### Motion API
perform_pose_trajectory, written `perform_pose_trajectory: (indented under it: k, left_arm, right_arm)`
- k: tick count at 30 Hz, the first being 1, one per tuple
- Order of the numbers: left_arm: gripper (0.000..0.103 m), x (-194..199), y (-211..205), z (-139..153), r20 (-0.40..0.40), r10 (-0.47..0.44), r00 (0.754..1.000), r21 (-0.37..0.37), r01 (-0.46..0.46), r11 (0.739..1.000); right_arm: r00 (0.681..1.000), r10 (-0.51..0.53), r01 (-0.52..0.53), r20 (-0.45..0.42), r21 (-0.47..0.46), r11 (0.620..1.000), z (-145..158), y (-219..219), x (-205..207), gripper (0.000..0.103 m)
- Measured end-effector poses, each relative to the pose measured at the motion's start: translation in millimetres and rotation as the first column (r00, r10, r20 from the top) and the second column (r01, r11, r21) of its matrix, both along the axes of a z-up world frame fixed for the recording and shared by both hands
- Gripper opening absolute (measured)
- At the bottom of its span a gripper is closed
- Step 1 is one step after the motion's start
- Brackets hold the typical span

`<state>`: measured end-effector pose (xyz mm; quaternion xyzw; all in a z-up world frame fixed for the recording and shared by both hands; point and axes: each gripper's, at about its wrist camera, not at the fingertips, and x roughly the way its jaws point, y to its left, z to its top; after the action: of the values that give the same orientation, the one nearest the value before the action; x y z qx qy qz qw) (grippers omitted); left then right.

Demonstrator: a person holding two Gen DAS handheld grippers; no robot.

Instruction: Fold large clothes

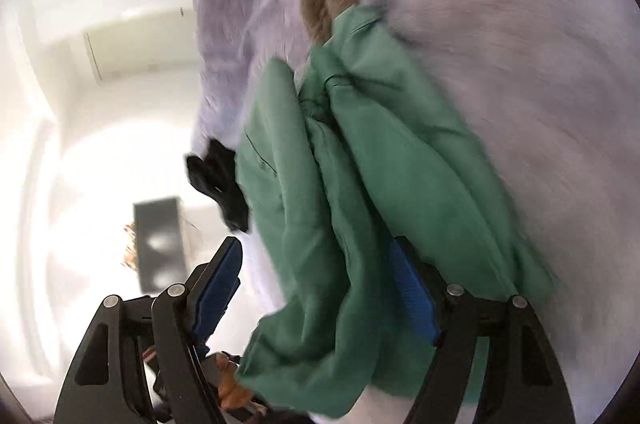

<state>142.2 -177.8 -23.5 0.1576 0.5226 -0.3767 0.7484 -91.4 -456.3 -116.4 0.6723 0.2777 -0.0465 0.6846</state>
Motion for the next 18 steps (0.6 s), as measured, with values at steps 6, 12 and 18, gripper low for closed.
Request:
perform_pose_trajectory:
  k: [6,12,18]
  left_arm:
    - [0.081,4,31,-40,-0.091,0.066,0.994,0.065,-0.060,0.996]
    - [0.090,-26,0,-34,-0.054,-0.048,0.997,0.011,0.049,0.999]
    - [0.097,-27,0,-30,-0.017,-0.050,0.999,0.062,0.051,0.997]
  right_arm:
    - [0.961,0.137,-0.214,-0.240,-0.332,0.919,42,8,78,0.006]
    - [0.974,0.023,-0.116,-0.227,-0.401,0.909,47,-18,43,0.006]
    - [0.958,-0.055,-0.004,-0.283,-0.205,0.979,6,-29,-6,0.025]
